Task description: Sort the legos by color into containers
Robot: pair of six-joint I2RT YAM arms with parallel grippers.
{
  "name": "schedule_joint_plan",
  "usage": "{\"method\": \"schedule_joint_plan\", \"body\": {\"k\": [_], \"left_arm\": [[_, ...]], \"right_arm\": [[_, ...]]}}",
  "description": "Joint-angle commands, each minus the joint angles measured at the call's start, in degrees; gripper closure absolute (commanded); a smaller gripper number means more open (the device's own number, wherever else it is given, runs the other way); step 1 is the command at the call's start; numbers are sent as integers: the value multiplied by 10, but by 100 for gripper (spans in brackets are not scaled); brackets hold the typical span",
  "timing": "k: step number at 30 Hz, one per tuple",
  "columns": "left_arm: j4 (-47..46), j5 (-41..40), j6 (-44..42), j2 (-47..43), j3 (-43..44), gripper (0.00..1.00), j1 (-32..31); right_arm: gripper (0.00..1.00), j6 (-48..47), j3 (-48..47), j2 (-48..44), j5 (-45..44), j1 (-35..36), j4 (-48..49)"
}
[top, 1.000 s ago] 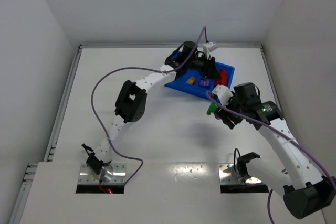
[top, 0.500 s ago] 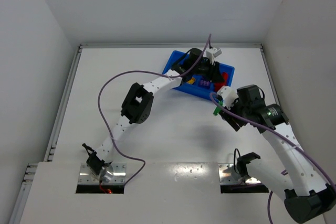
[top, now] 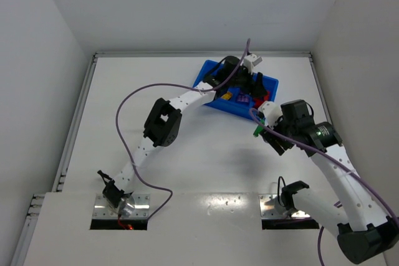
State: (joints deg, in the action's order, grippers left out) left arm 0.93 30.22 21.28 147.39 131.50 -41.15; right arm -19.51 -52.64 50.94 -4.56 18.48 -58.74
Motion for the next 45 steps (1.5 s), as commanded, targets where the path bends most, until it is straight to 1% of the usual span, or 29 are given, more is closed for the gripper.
{"method": "schedule_joint_plan", "body": {"k": [1,2,4,5,6,7,8,9,10,11,12,13,14,15,16,17,19,22,25,27,29,33,35,39,45], "left_arm": [[-25,-7,-12,-28,25,21,14],[-30,-12,-12,-39,25,21,19],[-30,10,-1,-64,25,21,44],[-21,24,-1,-98,13,21,55],[-15,63,9,-143,-25,21,79],[-15,90,9,-143,-54,21,94],[-33,120,23,-194,-87,21,109],[-49,181,35,-219,-124,21,125],[-62,210,47,-245,-196,21,141],[-69,233,69,-268,-228,21,172],[-81,277,82,-311,-257,21,187],[-88,296,92,-331,-313,21,201],[-88,312,104,-349,-337,21,224],[-81,335,105,-365,-359,21,234],[-73,344,105,-392,-396,21,248],[-47,360,105,-401,-410,21,253],[-47,379,105,-425,-457,22,265],[-55,403,119,-444,-504,22,271],[-84,422,140,-458,-532,22,271],[-110,432,167,-458,-549,22,276],[-133,438,187,-458,-559,22,276],[-182,449,233,-452,-553,22,276],[-203,462,252,-435,-548,22,276],[-271,462,308,-422,-542,22,276],[-277,469,320,-404,-530,21,253]], "right_arm": [[100,4,-23,4,-10,-3,27],[100,3,-23,4,-10,-3,27],[100,-4,-16,4,2,-3,49],[100,-9,-11,10,3,-3,56],[100,-14,-11,23,22,-3,74],[100,-14,-11,23,31,-3,85],[100,-20,-5,30,42,-3,97],[100,-27,-5,47,66,-3,112],[100,-27,-5,57,78,-3,141],[100,-35,-5,68,89,-3,159],[100,-40,-5,96,107,-3,177],[100,-40,-11,111,115,-3,212],[100,-47,-18,127,125,-3,232],[100,-47,-18,141,130,2,253],[100,-53,-25,167,138,2,293],[100,-53,-32,180,160,2,314],[100,-58,-54,222,202,2,357],[100,-58,-100,267,258,8,387],[100,-51,-134,309,297,14,411],[100,-46,-148,325,302,20,438],[100,-46,-167,338,316,35,438],[100,-46,-167,349,316,47,444],[100,-46,-162,349,316,59,449],[100,-46,-157,349,306,72,449],[100,-46,-162,349,294,83,461]]}}
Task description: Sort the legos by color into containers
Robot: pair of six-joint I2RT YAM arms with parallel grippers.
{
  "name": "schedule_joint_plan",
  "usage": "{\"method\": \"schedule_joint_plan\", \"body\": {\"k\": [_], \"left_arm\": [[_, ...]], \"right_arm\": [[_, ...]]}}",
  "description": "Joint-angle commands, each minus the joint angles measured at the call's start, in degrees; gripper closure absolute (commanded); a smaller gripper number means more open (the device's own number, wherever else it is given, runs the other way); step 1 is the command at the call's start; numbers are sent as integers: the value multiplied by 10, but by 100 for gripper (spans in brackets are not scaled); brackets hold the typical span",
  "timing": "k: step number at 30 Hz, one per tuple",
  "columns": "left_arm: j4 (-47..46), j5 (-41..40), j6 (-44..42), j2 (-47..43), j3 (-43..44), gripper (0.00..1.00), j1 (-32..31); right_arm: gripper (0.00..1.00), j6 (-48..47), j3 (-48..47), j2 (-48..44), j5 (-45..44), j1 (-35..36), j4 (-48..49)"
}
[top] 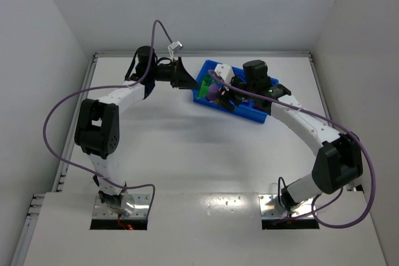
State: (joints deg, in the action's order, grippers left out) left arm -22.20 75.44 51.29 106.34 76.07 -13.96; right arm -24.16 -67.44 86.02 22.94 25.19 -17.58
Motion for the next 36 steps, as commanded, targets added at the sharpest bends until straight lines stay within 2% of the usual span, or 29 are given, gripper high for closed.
{"method": "schedule_joint_plan", "body": {"k": [1,5,10,13,14,16,17,21,24,29,36], "left_arm": [[-46,16,20,6,24,19,-19],[-36,11,14,6,19,18,-25],[8,5,-32,6,19,18,-25],[36,-1,-55,6,24,32,-30],[51,-8,-60,6,24,47,-30],[69,-14,-72,6,24,60,-30],[95,-21,-91,6,24,73,-30],[170,-42,-152,-2,29,94,-30],[213,-57,-196,-14,36,95,-20],[225,-69,-210,-39,18,97,16],[237,-80,-220,-65,-5,97,48]], "right_arm": [[100,1,-19,4,19,16,49],[100,1,-24,4,9,21,54],[100,1,-30,4,3,27,55],[100,1,-30,4,-8,32,55],[100,1,-30,4,-8,32,55],[100,1,-30,4,-21,32,55],[100,1,-30,4,-26,32,55],[100,1,-11,4,-67,32,55],[100,-4,13,-8,-79,25,55],[100,-17,62,-46,-85,20,49],[100,-17,82,-66,-77,14,29]]}}
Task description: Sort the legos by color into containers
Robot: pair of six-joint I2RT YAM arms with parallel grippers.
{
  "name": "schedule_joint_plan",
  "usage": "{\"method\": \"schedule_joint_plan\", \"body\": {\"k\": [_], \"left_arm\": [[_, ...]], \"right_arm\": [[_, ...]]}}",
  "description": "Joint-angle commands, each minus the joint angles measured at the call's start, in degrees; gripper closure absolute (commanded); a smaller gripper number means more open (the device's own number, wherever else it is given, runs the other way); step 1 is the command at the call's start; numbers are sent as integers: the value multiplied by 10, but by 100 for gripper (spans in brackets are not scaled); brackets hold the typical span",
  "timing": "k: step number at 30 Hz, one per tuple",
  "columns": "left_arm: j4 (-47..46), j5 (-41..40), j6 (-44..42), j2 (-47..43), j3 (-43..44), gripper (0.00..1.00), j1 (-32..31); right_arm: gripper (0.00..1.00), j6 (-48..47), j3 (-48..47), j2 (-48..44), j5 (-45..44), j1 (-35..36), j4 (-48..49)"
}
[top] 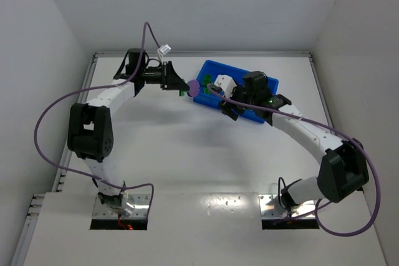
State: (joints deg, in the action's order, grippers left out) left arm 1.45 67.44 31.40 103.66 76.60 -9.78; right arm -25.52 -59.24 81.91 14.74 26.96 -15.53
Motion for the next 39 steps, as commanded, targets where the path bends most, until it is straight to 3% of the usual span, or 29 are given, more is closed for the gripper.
{"method": "schedule_joint_plan", "body": {"k": [1,4,9,18,23,33,36,37,39], "left_arm": [[6,0,-27,-38,-10,97,6],[13,-6,-38,-44,-10,97,12],[34,-13,-52,-56,-15,97,23],[100,-113,-121,-123,-51,97,63],[128,-176,-152,-155,-62,95,69],[135,-181,-158,-167,-68,95,74],[135,-181,-164,-167,-68,95,74],[135,-181,-164,-167,-68,94,74],[135,-181,-164,-167,-68,94,74]], "right_arm": [[100,-3,0,-25,13,-3,9],[100,4,-12,-13,42,6,-19],[100,74,-64,59,36,0,15],[100,134,-279,235,-24,-33,-20],[100,134,-312,293,-19,-52,-49],[100,120,-351,377,6,-93,-54],[90,115,-378,403,13,-98,-63],[75,115,-391,410,21,-98,-71],[62,115,-397,415,28,-103,-71]]}}
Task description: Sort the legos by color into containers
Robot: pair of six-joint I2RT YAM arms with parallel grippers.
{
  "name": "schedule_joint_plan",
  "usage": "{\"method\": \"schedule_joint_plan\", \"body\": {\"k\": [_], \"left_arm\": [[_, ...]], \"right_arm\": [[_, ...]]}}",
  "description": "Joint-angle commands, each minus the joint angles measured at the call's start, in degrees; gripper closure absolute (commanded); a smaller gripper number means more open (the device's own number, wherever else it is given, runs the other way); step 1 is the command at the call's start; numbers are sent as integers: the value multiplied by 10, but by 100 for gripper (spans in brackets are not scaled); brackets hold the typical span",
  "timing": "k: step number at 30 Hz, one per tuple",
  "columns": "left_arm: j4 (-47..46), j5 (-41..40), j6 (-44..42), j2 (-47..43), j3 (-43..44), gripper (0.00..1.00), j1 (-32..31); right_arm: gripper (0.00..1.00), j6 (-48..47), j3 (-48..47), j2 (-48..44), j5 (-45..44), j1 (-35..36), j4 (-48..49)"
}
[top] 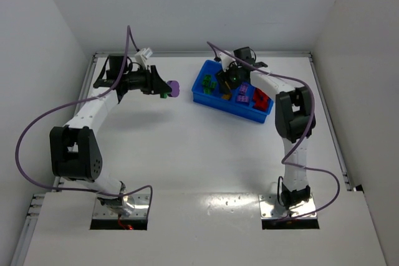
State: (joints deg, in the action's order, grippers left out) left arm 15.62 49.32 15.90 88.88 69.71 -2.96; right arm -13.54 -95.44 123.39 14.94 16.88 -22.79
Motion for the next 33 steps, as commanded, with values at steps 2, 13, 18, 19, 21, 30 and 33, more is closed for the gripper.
{"method": "schedule_joint_plan", "body": {"k": [2,13,18,19,21,30,33], "left_arm": [[-7,0,-9,-13,1,94,6],[-18,38,-9,17,11,92,6],[-23,44,-9,17,17,92,1],[-23,55,-9,17,17,92,1],[-23,70,-9,17,22,92,1],[-34,184,-9,17,27,92,-23],[-51,213,4,24,32,92,-28]], "right_arm": [[42,2,-44,8,45,-3,-4],[22,20,-37,-35,141,-26,-31],[22,7,-30,-56,148,-31,-31],[22,7,-30,-56,168,-36,-31],[22,16,-46,-65,256,-43,-39],[22,506,54,-71,652,-63,323],[22,578,75,-71,676,-49,443]]}}
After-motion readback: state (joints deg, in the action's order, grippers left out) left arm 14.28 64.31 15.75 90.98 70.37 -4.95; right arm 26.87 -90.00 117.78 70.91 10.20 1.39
